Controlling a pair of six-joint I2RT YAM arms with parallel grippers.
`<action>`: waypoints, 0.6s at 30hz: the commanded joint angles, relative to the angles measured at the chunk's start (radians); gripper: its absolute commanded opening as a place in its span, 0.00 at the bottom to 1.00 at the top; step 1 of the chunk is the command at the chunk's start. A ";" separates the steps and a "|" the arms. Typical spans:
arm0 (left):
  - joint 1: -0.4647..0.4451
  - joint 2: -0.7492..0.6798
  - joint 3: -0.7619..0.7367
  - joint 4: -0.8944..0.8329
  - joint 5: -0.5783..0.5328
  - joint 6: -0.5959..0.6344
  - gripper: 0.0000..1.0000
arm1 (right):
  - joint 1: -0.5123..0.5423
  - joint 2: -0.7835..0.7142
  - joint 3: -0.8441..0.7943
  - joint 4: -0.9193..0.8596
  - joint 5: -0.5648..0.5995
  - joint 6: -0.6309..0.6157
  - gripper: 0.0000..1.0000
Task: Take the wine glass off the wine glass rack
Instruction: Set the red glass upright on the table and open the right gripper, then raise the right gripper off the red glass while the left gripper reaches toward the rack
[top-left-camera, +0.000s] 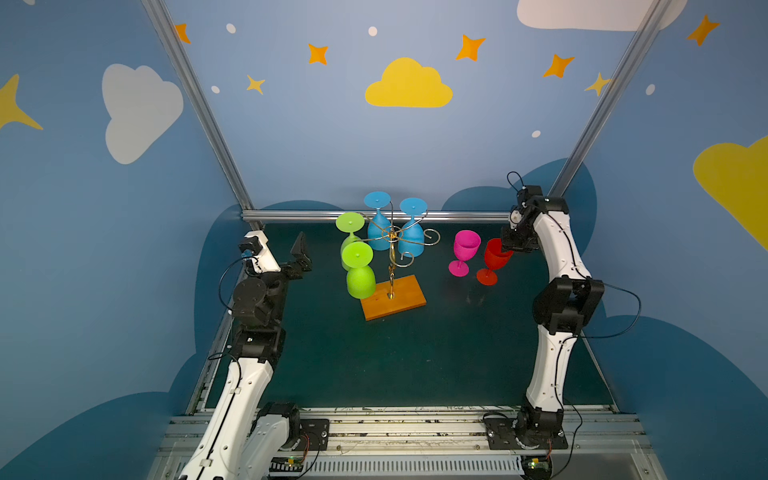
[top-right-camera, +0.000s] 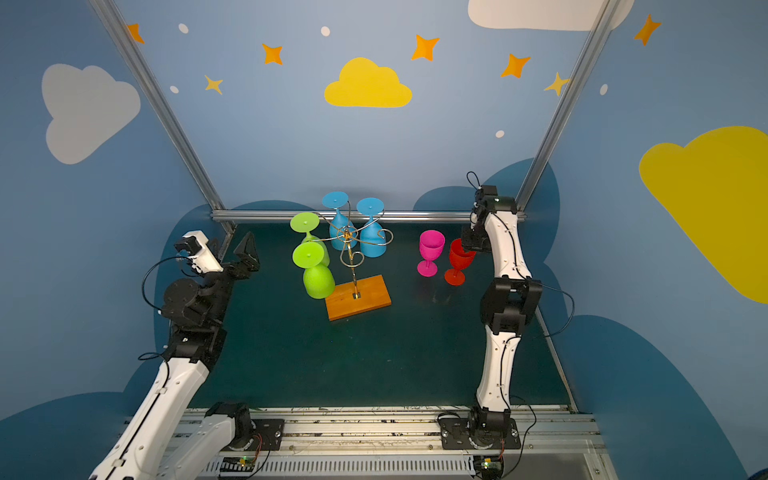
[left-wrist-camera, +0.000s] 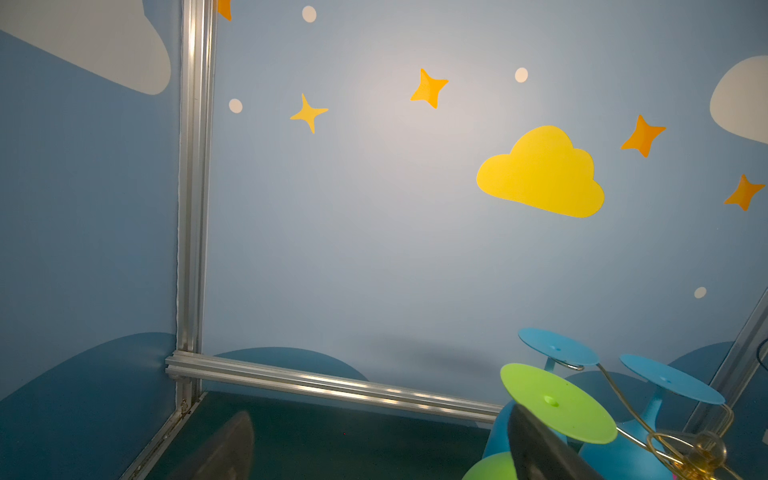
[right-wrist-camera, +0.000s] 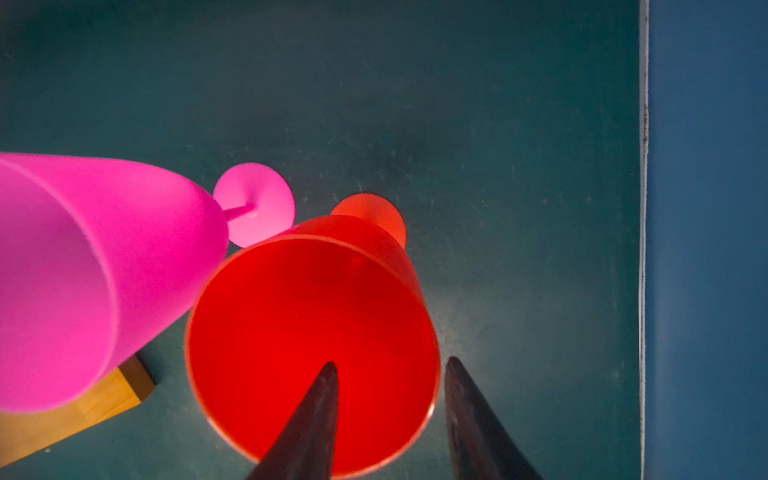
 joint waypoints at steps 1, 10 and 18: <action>0.004 -0.016 -0.009 0.004 -0.015 0.010 0.94 | -0.012 -0.112 0.008 0.027 -0.040 0.031 0.45; 0.006 0.020 0.048 -0.100 0.050 -0.066 0.94 | -0.009 -0.514 -0.332 0.289 -0.333 0.102 0.45; 0.115 0.050 0.139 -0.305 0.263 -0.381 0.92 | 0.007 -1.032 -1.044 0.982 -0.417 0.221 0.64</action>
